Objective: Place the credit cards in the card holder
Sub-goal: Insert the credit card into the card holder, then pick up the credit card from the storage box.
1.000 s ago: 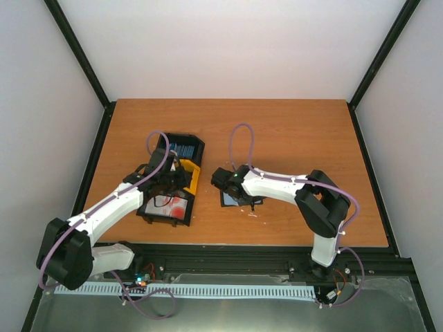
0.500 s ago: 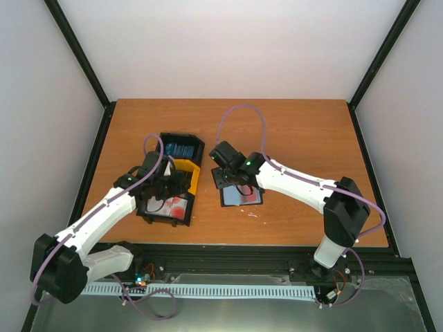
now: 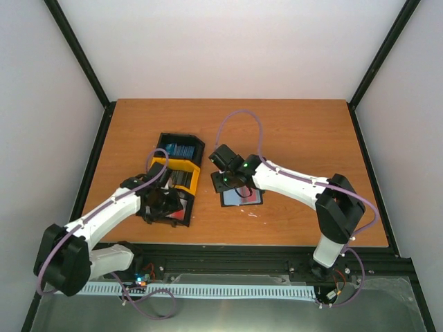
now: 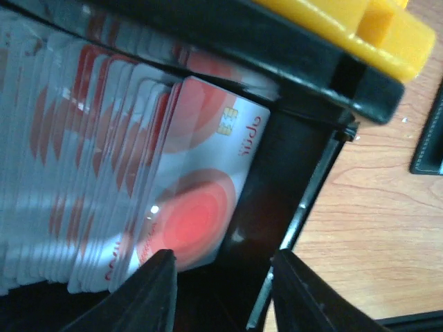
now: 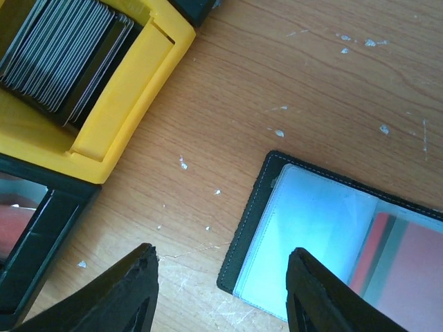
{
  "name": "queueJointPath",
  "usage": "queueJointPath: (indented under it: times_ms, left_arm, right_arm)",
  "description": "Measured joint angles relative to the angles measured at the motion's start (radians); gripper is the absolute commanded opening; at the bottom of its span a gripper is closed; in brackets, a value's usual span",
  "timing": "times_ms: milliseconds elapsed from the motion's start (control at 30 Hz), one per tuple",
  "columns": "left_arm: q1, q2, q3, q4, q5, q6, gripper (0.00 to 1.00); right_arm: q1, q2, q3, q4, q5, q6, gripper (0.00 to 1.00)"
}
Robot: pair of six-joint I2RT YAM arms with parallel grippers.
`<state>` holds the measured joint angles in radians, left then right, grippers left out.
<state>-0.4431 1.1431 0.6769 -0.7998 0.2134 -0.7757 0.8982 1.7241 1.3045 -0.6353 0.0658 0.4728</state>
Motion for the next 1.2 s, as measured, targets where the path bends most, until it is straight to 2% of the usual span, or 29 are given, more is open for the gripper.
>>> queueJointPath:
  times_ms: [100,567,867,1200]
  left_arm:
    - [0.0,0.026,0.009,0.005,-0.021,-0.006,0.49]
    - [0.0,0.172,0.065,0.002,-0.117,-0.007,0.47]
    - [0.002,0.203,0.087,0.005,-0.103,0.042,0.32]
    - [0.005,0.164,0.129,-0.013,-0.04,0.042,0.31]
  right_arm:
    - [-0.003,0.0,-0.012,0.006,-0.003,0.003,0.51]
    - [-0.022,0.0,-0.053,0.027,-0.021,0.006,0.5]
    - [-0.031,0.0,-0.068,0.031,-0.021,0.006,0.5]
    - [-0.034,0.0,-0.068,0.031,-0.02,0.006,0.5]
